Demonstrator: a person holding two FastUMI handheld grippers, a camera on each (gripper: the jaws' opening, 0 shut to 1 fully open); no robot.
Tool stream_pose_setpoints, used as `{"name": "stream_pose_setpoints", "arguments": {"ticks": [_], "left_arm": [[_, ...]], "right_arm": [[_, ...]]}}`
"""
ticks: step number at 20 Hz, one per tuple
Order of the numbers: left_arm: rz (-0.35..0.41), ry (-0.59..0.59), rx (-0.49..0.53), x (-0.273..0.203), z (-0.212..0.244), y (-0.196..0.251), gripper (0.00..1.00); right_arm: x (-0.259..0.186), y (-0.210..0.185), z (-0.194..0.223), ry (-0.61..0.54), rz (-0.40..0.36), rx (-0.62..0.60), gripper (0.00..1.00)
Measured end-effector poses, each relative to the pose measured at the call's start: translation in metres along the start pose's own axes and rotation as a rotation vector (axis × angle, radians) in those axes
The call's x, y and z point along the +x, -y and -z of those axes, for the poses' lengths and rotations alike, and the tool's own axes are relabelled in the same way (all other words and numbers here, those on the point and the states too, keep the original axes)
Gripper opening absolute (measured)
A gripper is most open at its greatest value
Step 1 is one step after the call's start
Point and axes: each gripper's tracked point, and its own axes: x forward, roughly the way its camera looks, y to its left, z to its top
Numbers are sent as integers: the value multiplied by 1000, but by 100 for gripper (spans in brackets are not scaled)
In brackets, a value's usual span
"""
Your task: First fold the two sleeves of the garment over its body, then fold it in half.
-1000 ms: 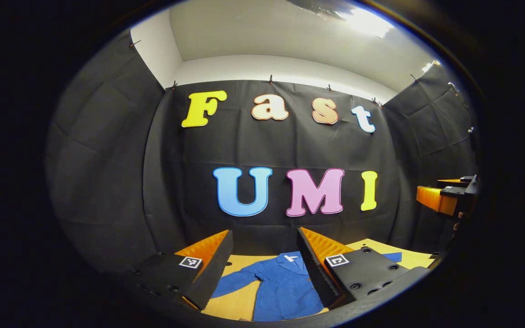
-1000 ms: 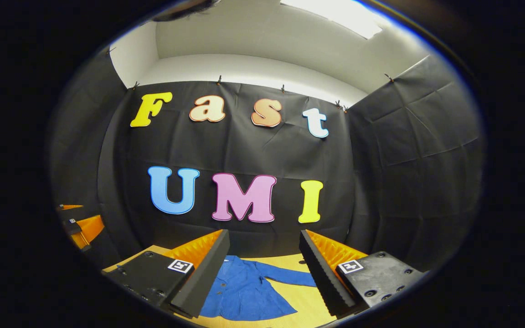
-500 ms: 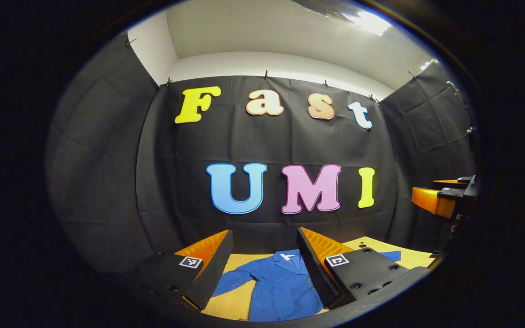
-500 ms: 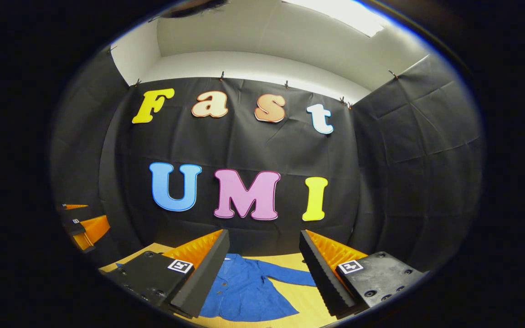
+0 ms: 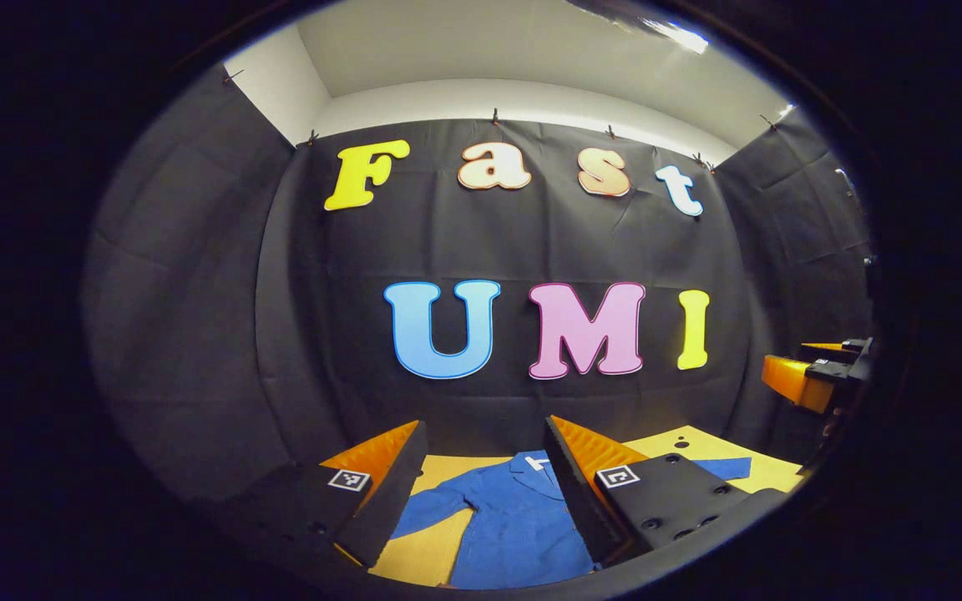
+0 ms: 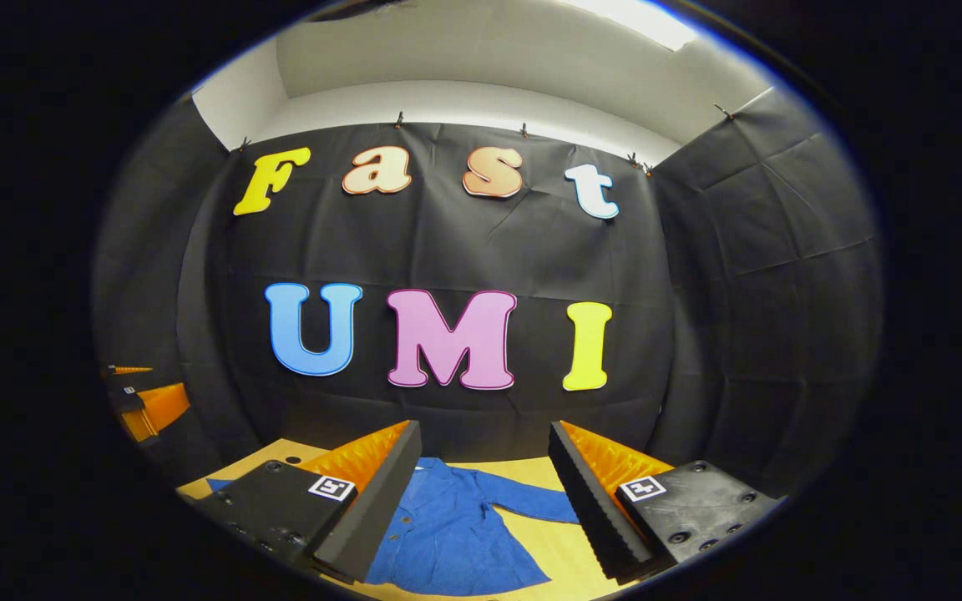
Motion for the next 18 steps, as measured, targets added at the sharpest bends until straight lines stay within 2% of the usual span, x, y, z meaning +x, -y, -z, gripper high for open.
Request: {"name": "stream_pose_setpoints", "arguments": {"ticks": [4, 9, 10, 11, 12, 18], "left_arm": [[-29, 1, 17, 9, 3, 4, 81], [-64, -34, 30, 22, 12, 7, 81], [-73, -38, 34, 24, 13, 8, 81], [-81, -43, 40, 25, 15, 9, 81], [-90, -50, 48, 28, 17, 11, 81], [-121, -92, 88, 44, 25, 28, 81]], "right_arm": [[18, 9, 7, -9, -12, 0, 98], [44, 11, 39, -62, -39, 2, 99], [50, 11, 46, -74, -43, 5, 93], [56, 13, 54, -86, -46, 6, 98], [63, 16, 63, -102, -44, 9, 98], [109, 50, 142, -291, -6, 107, 99]]}}
